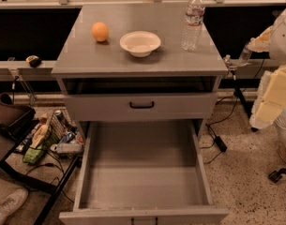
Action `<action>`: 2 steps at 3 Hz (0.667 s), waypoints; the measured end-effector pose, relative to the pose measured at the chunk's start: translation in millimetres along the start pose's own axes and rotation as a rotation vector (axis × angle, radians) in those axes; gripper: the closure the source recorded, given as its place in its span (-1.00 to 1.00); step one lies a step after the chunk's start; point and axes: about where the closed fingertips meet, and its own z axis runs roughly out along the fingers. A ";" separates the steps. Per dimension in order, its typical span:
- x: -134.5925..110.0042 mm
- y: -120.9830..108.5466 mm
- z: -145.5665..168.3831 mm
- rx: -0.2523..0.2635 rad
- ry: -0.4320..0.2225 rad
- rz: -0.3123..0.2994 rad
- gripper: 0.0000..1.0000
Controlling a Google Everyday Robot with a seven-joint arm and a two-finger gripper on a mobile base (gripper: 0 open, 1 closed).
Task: Place water bottle into middle drawer
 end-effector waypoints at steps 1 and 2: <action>1.1 -3.1 3.0 0.005 -0.007 0.011 -1.00; 8.9 -23.7 23.3 0.034 -0.053 0.083 -1.00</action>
Offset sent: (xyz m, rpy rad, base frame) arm 0.0580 -0.0267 -0.0420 0.1417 -0.0595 -0.1545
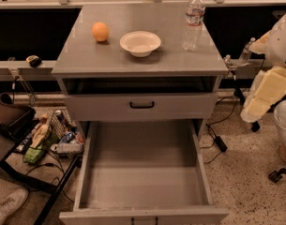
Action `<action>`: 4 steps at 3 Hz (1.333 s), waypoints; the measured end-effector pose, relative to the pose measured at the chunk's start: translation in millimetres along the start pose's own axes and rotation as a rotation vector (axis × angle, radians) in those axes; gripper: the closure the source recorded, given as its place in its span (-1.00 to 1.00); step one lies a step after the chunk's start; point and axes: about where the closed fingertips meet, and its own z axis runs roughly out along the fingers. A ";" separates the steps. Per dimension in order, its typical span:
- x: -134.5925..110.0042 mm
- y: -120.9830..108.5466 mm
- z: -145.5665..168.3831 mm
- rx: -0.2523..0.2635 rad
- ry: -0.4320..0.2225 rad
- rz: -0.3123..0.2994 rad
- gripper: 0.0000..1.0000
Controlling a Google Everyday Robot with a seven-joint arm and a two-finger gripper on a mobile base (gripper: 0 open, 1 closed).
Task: Place water bottle into middle drawer
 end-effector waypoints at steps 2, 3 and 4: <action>13.0 -130.1 29.8 0.209 -0.279 0.246 -1.00; 4.2 -191.0 33.3 0.311 -0.429 0.299 -1.00; -12.0 -229.3 50.2 0.354 -0.568 0.337 -1.00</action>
Offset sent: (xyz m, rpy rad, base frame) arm 0.2098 -0.0952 0.0269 0.4443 -0.4558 -0.3548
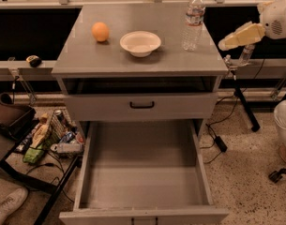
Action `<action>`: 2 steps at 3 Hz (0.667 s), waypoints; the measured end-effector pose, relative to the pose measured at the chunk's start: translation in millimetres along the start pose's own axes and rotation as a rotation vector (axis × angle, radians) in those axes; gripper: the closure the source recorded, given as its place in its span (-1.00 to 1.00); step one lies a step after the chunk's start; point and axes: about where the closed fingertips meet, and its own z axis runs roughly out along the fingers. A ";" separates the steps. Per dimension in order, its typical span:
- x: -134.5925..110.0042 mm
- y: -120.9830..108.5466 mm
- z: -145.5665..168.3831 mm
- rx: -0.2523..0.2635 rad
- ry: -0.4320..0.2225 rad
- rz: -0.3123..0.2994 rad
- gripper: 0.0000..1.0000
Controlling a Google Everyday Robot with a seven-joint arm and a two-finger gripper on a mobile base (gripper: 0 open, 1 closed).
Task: Place water bottle into middle drawer
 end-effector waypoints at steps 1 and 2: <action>1.0 -0.3 3.9 0.000 -0.002 0.004 -1.00; 1.1 0.1 3.9 -0.001 -0.001 0.003 -1.00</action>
Offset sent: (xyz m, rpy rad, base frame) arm 0.0194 0.0049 -0.0053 0.0897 -0.0564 -0.0167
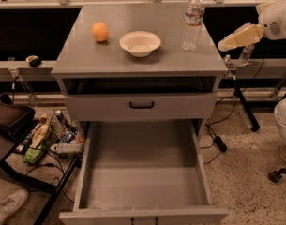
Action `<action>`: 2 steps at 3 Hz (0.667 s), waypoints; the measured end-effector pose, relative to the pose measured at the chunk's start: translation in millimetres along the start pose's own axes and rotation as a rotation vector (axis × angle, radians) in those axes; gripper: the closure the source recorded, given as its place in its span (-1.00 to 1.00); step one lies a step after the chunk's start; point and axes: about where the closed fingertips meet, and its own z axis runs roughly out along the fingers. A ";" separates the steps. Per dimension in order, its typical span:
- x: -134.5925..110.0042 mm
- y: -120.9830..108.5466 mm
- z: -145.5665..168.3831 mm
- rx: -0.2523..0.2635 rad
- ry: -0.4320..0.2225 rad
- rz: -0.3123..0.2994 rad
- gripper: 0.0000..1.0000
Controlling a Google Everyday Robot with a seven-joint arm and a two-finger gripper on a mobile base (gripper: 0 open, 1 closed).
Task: Place water bottle into middle drawer
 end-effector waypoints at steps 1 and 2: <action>-11.9 -12.8 39.3 -0.001 -0.129 0.038 -1.00; -32.7 -30.6 99.9 -0.019 -0.318 0.119 -1.00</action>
Offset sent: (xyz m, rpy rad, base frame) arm 0.1786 0.0455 -0.0104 0.5143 -0.3033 0.0924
